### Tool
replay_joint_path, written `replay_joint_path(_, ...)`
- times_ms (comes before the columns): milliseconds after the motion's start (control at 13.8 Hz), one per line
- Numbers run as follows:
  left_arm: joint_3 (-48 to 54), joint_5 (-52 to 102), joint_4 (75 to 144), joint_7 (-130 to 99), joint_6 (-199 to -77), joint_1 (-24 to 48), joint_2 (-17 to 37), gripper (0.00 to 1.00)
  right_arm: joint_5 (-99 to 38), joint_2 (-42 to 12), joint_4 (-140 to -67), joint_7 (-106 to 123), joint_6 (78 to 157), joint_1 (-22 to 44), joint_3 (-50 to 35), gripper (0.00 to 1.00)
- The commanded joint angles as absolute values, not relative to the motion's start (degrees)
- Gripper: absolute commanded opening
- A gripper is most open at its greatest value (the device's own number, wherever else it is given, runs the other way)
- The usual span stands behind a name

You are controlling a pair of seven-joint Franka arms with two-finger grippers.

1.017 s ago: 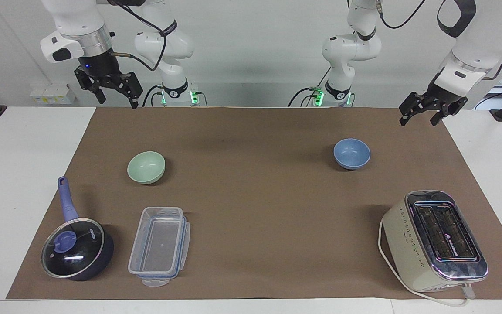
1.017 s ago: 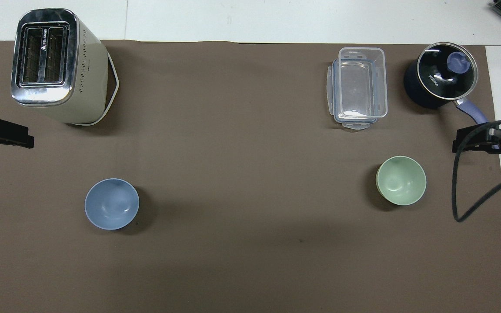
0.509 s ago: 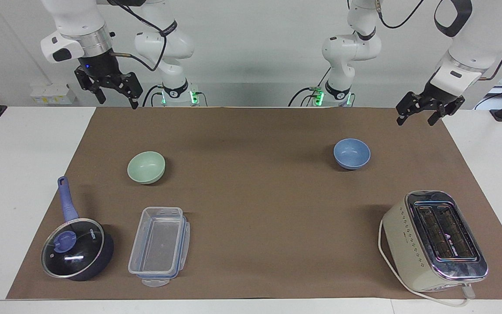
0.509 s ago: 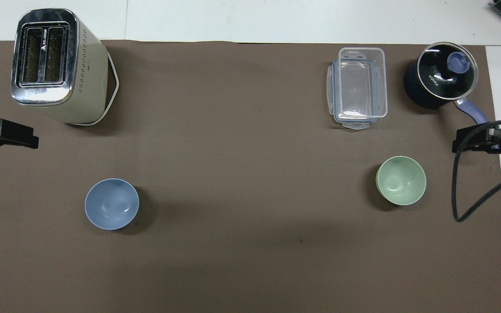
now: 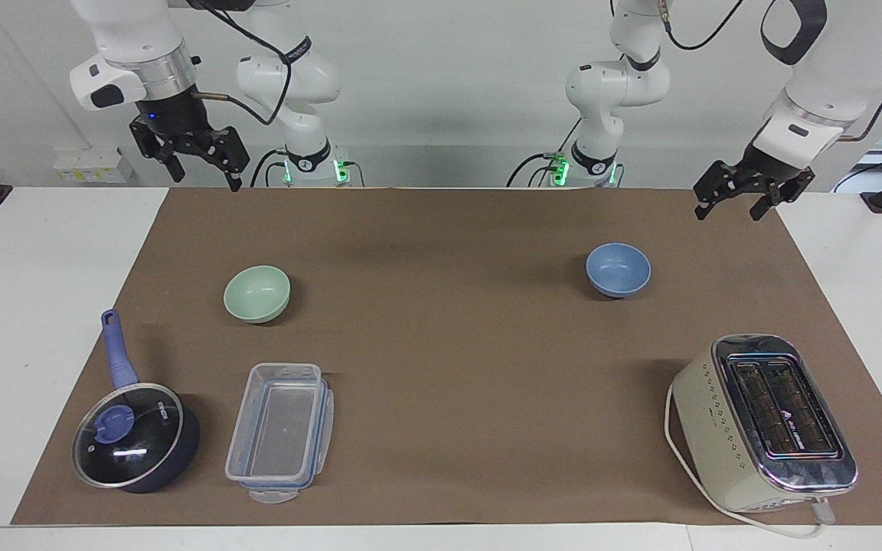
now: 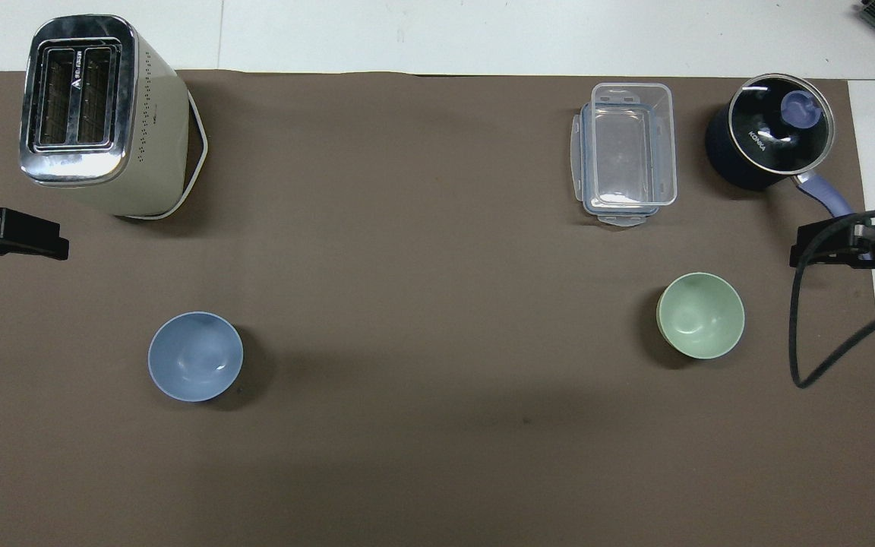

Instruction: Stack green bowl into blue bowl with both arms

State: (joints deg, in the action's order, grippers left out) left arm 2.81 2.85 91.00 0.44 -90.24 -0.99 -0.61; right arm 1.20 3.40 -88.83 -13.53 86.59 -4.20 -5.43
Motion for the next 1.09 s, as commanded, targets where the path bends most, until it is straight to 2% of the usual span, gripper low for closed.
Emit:
replay_joint_path(0,2.55,1.85,92.2,0.7,-89.65,-0.44,-1.93,1.0,0.97,4.57,-90.26,-13.01,87.27,-5.01,-5.71,1.0)
replay_joint_path(581,2.46,1.93,93.6,2.72,-90.0,-1.32,-2.2,1.0,0.97,4.57,-90.26,-13.01,87.19,-5.01,-5.71,1.0)
replay_joint_path(1017,1.93,1.85,101.76,5.62,-94.3,-1.41,-5.1,1.0,0.97,4.66,-90.26,-13.01,87.19,-5.01,-5.71,1.0)
